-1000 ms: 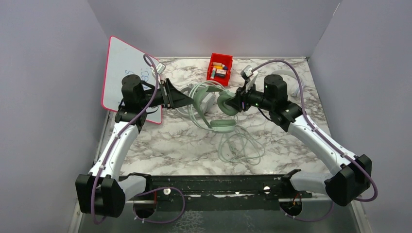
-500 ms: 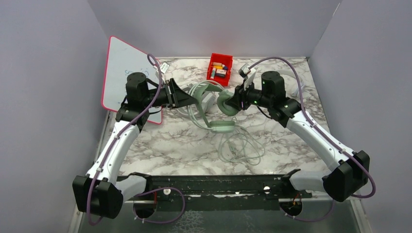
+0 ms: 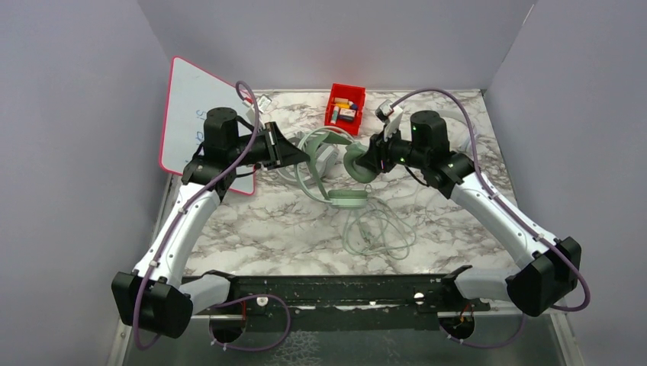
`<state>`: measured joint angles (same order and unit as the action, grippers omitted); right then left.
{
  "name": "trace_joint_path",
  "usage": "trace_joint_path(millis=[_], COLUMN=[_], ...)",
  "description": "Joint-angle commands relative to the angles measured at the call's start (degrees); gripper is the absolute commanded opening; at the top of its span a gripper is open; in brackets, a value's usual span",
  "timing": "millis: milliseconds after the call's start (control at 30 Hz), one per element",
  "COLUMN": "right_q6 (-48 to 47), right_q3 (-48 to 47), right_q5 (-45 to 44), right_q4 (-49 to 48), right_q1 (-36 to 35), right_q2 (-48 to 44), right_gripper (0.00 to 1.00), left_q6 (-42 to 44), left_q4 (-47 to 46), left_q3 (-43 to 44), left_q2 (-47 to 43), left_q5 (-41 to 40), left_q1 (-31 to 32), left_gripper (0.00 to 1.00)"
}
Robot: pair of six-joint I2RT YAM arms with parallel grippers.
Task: Wrap the headphones
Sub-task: Pick up the headphones from the center of the board.
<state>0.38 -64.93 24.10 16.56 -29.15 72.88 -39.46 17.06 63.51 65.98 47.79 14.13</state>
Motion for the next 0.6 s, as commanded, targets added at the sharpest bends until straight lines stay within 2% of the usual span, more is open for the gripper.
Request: trace_joint_path(millis=[0,33,100,167,233,267,333,433,567], right_q6=[-0.60,-1.43,-1.37,-0.91,-0.71,-0.73,-0.56,2.26,4.71], right_q3=[-3.38,-3.37,-3.32,-3.56,-4.34,-4.82,-5.11,-5.20,-3.35], right_q5=[0.34,0.16,-0.09,-1.35,-3.89,-4.10,-3.12,0.90,6.45], right_q4=[-1.01,-0.98,-1.07,-0.78,0.50,1.05,1.05,0.39,-1.49], right_q1=[-0.30,-0.30,-0.30,-0.34,-0.02,0.46,2.30,6.58,14.39], right_q2=[-0.56,-0.61,-0.85,-1.14,-1.49,-1.79,-2.87,-4.52,-5.12], right_gripper=[0.01,0.03,0.09,0.29,0.58,0.70,0.83,0.92,0.95], left_q6=[2.25,2.02,1.30,1.00,0.75,0.54,-0.38,-5.00,-11.57], left_q4=[2.10,2.10,1.94,1.83,1.82,1.82,1.21,-3.64,-11.91], left_q3=[2.31,2.31,2.58,3.35,4.15,4.65,5.07,3.93,2.23], left_q2=[0.94,1.11,1.65,2.00,2.21,2.30,2.32,2.36,1.91], left_q5=[-3.03,-2.85,-2.40,-2.09,-1.34,-1.02,-0.14,3.01,5.98], left_q1=[0.11,0.06,-0.05,-0.58,-1.68,-2.38,-3.62,-5.07,-6.62], left_gripper=[0.03,0.00,0.00,0.00,0.00,0.00,0.00,0.00,0.00])
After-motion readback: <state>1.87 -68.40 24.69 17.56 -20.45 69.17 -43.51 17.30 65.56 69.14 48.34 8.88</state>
